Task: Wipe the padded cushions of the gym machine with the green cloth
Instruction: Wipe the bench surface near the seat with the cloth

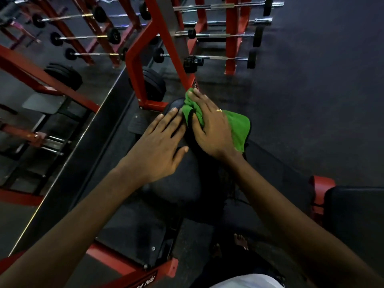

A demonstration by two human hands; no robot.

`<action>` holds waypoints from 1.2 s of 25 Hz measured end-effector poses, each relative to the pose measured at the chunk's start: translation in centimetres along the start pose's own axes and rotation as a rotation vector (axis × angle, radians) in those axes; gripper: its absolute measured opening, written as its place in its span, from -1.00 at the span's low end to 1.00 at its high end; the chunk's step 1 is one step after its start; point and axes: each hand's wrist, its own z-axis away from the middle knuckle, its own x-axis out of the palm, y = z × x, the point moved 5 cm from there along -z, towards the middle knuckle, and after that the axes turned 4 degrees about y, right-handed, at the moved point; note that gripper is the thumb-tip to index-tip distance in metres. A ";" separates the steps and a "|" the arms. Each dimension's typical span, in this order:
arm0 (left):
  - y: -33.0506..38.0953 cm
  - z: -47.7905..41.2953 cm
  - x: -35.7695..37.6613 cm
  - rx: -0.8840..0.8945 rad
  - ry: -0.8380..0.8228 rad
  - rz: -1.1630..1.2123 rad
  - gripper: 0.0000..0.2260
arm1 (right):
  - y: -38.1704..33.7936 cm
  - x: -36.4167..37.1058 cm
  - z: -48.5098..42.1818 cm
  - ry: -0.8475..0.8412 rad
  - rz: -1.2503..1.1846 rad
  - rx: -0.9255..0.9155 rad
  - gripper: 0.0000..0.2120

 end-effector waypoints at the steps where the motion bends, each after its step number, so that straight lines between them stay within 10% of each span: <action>1: 0.0 0.0 0.0 -0.002 -0.002 -0.006 -0.38 | 0.5 -0.1 1.1 0.030 0.015 0.031 -0.50; 25: 0.3 -0.2 0.6 -0.047 0.050 -0.019 -0.35 | 3.2 -1.0 11.0 0.135 0.079 0.283 -0.47; 30: 0.4 -0.2 0.4 -0.033 0.068 -0.026 -0.34 | -2.5 -0.1 15.9 -0.019 0.057 0.084 -0.43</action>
